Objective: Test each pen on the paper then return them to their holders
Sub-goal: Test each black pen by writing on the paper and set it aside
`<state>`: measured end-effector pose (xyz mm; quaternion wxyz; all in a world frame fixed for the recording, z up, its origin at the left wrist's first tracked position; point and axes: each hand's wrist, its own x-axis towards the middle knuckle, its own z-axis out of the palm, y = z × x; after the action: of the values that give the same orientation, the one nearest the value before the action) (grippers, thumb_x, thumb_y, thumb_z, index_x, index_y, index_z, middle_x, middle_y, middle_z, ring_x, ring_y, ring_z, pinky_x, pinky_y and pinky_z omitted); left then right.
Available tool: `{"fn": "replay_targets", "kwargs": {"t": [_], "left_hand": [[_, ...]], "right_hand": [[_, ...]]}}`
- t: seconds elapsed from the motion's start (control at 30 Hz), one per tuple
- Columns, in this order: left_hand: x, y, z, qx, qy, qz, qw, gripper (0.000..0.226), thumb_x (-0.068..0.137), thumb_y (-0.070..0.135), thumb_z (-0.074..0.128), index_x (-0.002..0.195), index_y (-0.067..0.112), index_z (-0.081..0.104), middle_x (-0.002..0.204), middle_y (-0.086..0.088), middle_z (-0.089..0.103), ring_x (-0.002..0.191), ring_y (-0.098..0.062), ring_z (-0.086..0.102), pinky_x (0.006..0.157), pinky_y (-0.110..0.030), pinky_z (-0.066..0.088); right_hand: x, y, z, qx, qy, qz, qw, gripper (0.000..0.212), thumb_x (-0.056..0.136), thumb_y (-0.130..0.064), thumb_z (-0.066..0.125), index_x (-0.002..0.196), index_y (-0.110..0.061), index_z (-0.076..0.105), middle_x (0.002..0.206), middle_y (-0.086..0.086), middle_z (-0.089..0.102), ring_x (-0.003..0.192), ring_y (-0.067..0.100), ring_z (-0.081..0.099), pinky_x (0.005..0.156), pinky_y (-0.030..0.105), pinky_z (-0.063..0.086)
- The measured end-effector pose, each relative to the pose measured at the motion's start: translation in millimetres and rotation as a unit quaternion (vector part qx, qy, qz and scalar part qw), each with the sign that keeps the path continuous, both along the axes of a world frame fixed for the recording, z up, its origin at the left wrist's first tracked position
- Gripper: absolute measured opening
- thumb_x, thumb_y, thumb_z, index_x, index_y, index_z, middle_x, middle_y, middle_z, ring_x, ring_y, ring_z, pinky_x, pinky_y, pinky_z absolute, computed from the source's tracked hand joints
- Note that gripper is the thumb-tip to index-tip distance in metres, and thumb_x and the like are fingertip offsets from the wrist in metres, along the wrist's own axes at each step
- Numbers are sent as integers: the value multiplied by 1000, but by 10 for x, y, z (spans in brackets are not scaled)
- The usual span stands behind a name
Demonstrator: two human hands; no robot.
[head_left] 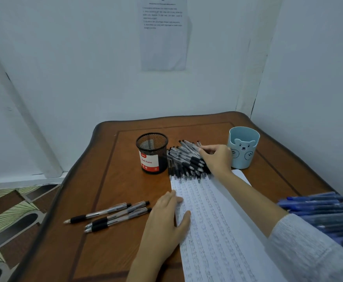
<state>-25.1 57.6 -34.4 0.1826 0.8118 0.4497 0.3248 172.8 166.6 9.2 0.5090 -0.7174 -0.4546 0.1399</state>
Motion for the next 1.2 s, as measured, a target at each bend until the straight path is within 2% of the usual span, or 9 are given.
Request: {"fn": "replay_targets", "kwargs": {"t": [0.13, 0.3, 0.43, 0.53, 0.67, 0.73, 0.9, 1.07, 1.2], "left_hand": [[4, 10, -14, 4, 2, -1, 1000, 37, 94, 44, 50, 129, 30, 48, 148, 17, 33, 129, 14, 10, 104, -7, 10], [3, 9, -15, 7, 6, -6, 1000, 37, 94, 43, 51, 128, 29, 49, 146, 16, 35, 129, 13, 13, 104, -8, 11], [0, 1, 18, 3, 10, -7, 1000, 38, 94, 42, 51, 129, 27, 50, 146, 14, 36, 136, 6, 18, 106, -11, 14], [1, -24, 58, 3, 11, -4, 1000, 37, 94, 40, 52, 128, 24, 52, 143, 12, 40, 136, 2, 24, 106, -11, 18], [-19, -109, 141, 12, -19, 21, 1000, 28, 95, 33, 52, 120, 21, 58, 126, 14, 53, 121, 6, 39, 91, -1, 27], [-27, -147, 191, 24, -34, 49, 998, 23, 95, 30, 53, 114, 21, 61, 116, 14, 58, 111, 5, 46, 88, -5, 35], [-224, -241, 322, 19, -78, 126, 989, 19, 93, 24, 55, 111, 25, 63, 108, 18, 57, 100, 7, 48, 82, -7, 36], [-673, -428, 332, 54, -85, 213, 972, 22, 89, 14, 61, 111, 16, 65, 108, 10, 62, 106, -4, 53, 96, -18, 36], [-992, -535, 236, 35, -49, 240, 969, 29, 88, 16, 62, 117, 14, 62, 112, 5, 62, 110, -11, 54, 100, -28, 38]], "right_hand": [[5, 28, -67, -58, -24, 34, 997, 21, 84, -35, 72, 98, -20, 77, 87, -2, 71, 105, 24, 52, 97, 39, 43], [72, -72, 4, -28, 10, 89, 996, 22, 87, -21, 69, 107, -11, 73, 98, 0, 69, 76, 8, 57, 69, 18, 46], [92, -208, 71, -3, 0, 95, 995, 18, 90, -13, 64, 104, -12, 74, 97, 4, 72, 91, 19, 61, 78, 26, 47], [57, -361, 100, 28, -37, 102, 994, 16, 90, -8, 62, 97, -16, 75, 82, -1, 67, 85, 20, 54, 69, 26, 41], [-85, -576, 100, 59, -79, 115, 988, 22, 86, -2, 62, 90, -18, 76, 81, -11, 63, 87, 23, 56, 73, 31, 44], [-185, -673, 95, 59, -82, 129, 986, 23, 85, -1, 61, 87, -19, 76, 82, -10, 66, 90, 21, 59, 79, 33, 48], [-547, -899, 64, 5, -41, 223, 974, 26, 88, 1, 57, 83, -16, 75, 81, -6, 69, 76, 9, 60, 62, 8, 44], [-927, -1011, -20, -56, -100, 325, 939, 23, 87, -2, 59, 91, -17, 76, 90, -3, 69, 82, 9, 60, 70, 14, 48], [-1116, -1016, -115, -57, -162, 348, 921, 14, 85, -21, 71, 97, -21, 76, 85, -20, 59, 91, 8, 59, 89, 31, 52]]}}
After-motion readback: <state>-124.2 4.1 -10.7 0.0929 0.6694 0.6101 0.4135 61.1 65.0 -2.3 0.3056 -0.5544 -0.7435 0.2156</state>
